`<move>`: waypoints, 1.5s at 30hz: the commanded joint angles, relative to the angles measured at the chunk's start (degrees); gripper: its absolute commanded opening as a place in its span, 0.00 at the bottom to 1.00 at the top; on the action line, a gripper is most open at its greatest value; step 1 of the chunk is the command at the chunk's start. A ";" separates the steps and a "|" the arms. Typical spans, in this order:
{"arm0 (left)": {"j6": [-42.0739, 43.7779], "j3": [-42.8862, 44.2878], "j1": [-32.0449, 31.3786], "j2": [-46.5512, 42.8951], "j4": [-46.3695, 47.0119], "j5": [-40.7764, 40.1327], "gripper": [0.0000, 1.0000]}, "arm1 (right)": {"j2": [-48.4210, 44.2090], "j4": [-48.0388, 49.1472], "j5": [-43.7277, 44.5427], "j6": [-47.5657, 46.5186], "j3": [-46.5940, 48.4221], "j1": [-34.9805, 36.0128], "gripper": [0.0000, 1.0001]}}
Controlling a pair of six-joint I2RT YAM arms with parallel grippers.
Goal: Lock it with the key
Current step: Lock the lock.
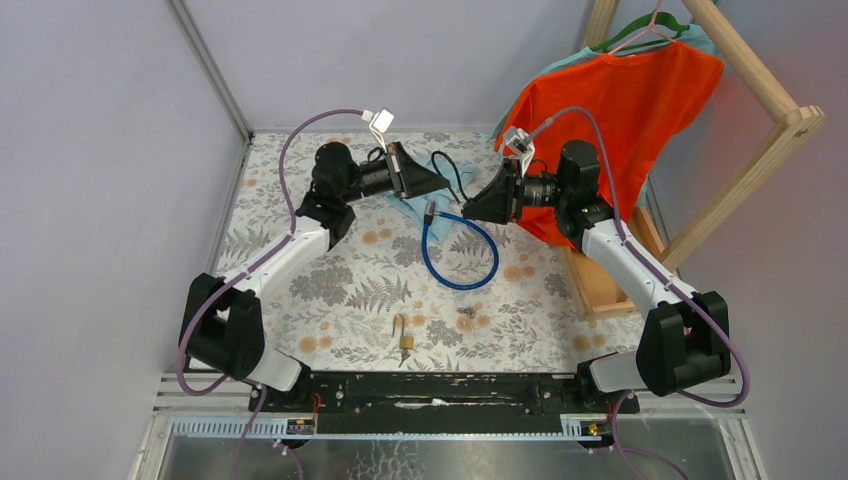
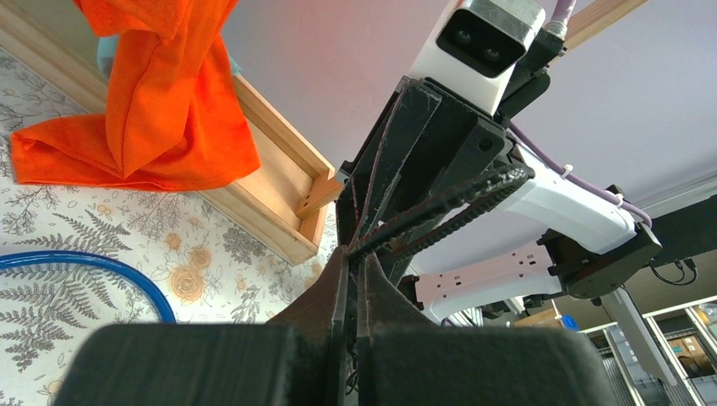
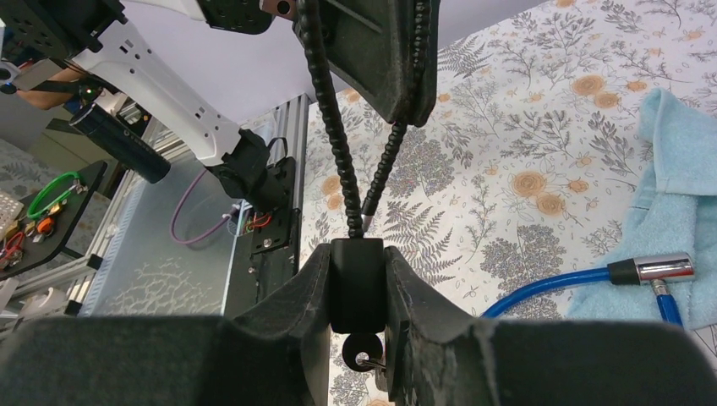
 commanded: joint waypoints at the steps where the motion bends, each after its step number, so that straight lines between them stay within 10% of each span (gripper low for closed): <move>1: -1.74 -0.50 -1.45 0.49 6.14 1.28 0.00 | 0.25 3.37 -1.17 1.10 -0.20 0.93 0.00; 30: -5.03 -5.93 -4.71 0.75 5.91 0.81 0.00 | 1.18 6.54 14.02 5.36 0.57 0.33 0.00; 45: -4.15 -7.99 -4.88 1.17 2.75 -2.62 0.00 | -0.13 24.87 7.06 14.87 -5.18 -1.70 0.00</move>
